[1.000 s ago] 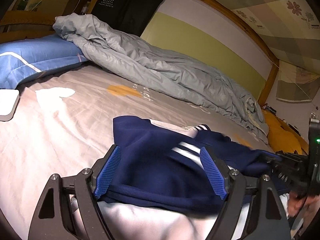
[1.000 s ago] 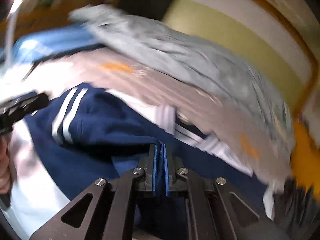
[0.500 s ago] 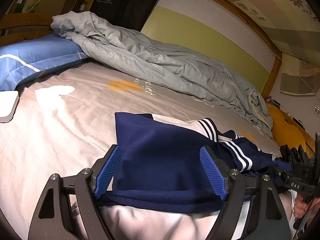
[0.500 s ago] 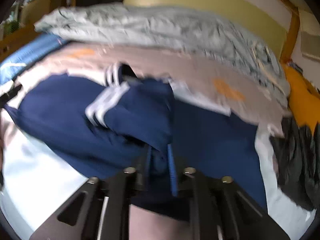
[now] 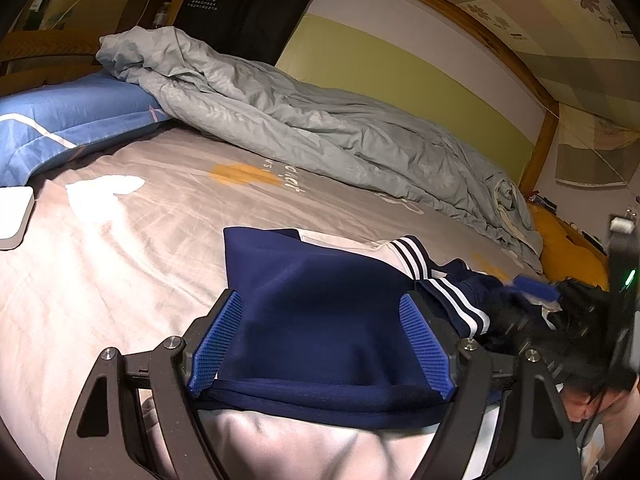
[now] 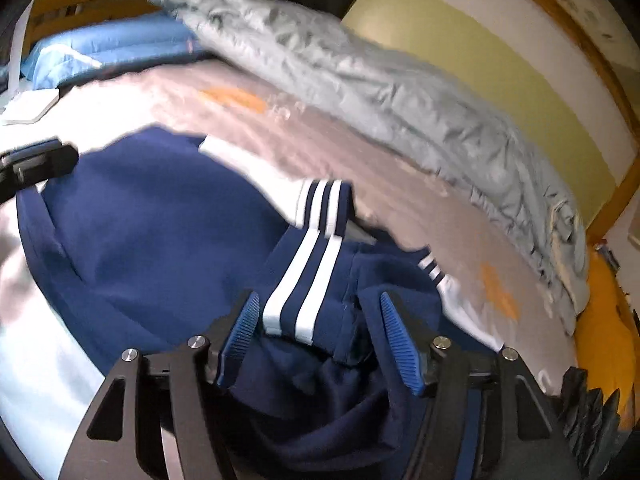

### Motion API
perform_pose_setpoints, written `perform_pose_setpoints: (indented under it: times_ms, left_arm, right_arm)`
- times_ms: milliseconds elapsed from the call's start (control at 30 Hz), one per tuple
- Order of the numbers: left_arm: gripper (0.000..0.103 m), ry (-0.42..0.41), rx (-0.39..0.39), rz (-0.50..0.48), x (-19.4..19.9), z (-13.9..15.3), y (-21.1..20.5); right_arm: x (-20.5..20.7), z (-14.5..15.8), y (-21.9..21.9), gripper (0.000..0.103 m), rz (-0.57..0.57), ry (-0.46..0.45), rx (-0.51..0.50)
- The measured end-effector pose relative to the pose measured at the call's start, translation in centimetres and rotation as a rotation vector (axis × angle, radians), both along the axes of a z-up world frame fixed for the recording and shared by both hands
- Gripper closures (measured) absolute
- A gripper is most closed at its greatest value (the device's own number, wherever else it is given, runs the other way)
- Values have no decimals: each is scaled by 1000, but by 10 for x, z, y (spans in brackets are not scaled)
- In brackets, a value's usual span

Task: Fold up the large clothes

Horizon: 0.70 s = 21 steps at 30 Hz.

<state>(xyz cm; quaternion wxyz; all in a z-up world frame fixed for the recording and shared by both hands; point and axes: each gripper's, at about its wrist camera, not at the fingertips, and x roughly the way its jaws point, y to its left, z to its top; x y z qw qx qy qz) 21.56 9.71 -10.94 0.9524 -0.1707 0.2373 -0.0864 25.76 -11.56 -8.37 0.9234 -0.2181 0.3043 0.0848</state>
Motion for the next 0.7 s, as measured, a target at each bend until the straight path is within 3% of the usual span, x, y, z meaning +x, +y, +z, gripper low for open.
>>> perform_pose_setpoints:
  times_ms: [133, 233, 300, 400, 500, 567, 600, 667, 700]
  left_arm:
    - [23, 0, 2, -1, 0, 0, 0]
    - [23, -6, 5, -3, -1, 1, 0]
    - [23, -6, 8, -4, -1, 1, -1]
    - [23, -6, 7, -5, -1, 2, -1]
    - [23, -4, 11, 4, -1, 2, -2]
    - [23, -9, 11, 6, -2, 2, -1]
    - [23, -11, 12, 6, -2, 2, -1]
    - [23, -9, 15, 6, -2, 1, -1]
    - [23, -7, 16, 6, -1, 1, -1]
  right_arm:
    - [-2, 28, -32, 38, -43, -70, 228]
    - [-6, 36, -26, 38, -10, -118, 188]
    - [3, 30, -12, 38, 53, -24, 161]
    - [32, -9, 9, 38, 95, 244, 96]
    - [51, -39, 9, 38, 36, 310, 45]
    - [58, -43, 0, 39, -6, 311, 56]
    - [61, -41, -8, 42, -44, 299, 69]
    - [61, -32, -24, 90, -80, 257, 132]
    - [57, -21, -37, 92, -124, 208, 169]
